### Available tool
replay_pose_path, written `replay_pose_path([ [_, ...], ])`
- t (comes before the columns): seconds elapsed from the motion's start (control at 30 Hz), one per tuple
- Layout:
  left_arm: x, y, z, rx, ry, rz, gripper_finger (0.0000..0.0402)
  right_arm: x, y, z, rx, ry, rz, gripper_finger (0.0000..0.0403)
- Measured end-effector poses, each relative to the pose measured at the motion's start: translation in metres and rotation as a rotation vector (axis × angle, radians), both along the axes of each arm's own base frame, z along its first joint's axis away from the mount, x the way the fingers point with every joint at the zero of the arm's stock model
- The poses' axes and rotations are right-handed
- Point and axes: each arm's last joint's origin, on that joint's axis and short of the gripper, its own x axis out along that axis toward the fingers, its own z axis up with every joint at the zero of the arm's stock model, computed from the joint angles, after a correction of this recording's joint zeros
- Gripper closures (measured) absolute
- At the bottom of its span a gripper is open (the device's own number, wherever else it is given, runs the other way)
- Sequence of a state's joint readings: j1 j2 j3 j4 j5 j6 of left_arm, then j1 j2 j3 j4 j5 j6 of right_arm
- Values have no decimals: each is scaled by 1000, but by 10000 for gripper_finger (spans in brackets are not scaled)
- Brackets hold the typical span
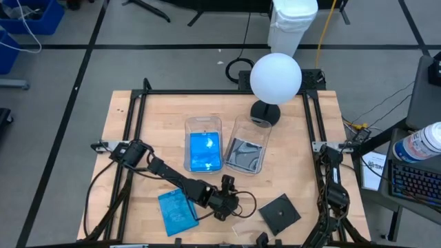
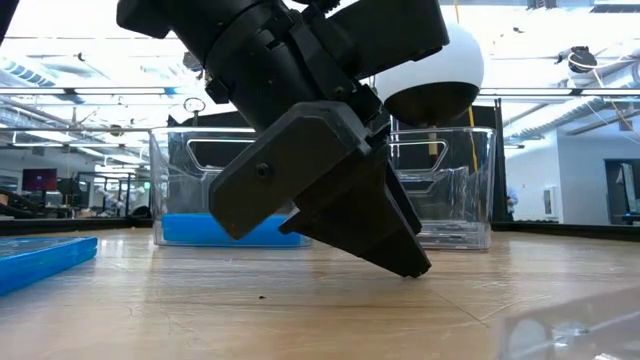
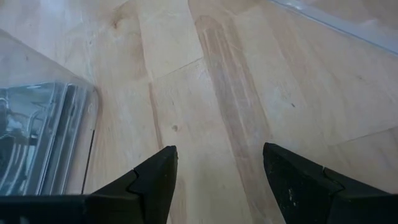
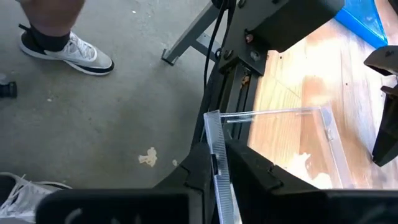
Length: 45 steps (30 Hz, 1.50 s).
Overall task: Pick & place jewel cases by type
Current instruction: Put the black cd case into the right transparent bin
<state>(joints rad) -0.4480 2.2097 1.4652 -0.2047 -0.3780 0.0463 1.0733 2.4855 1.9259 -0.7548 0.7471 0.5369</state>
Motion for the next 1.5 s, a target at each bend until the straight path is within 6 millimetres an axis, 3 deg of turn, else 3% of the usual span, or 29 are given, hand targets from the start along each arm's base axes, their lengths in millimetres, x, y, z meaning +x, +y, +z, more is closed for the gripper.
replay_pose_path([
  [0.23,-4,-10,0,33,-2,-59,158,2,1,24,33,-29,34,373],
  [0.37,-10,-14,9,84,-4,-85,158,2,2,50,75,-65,52,374],
  [0.67,-25,-22,72,41,-122,-130,158,-1,-7,118,104,-175,101,374],
  [0.9,-46,-37,113,-64,-166,-249,158,-9,-30,184,89,-342,40,374],
  [1.0,-54,-43,125,-142,-173,-272,158,-15,-37,201,66,-392,27,374],
  [1.33,-74,-66,148,-81,-354,-151,158,-22,-54,239,-9,-528,-10,374],
  [1.5,-73,-62,150,-37,-439,33,153,-25,-52,267,18,-616,18,374],
])
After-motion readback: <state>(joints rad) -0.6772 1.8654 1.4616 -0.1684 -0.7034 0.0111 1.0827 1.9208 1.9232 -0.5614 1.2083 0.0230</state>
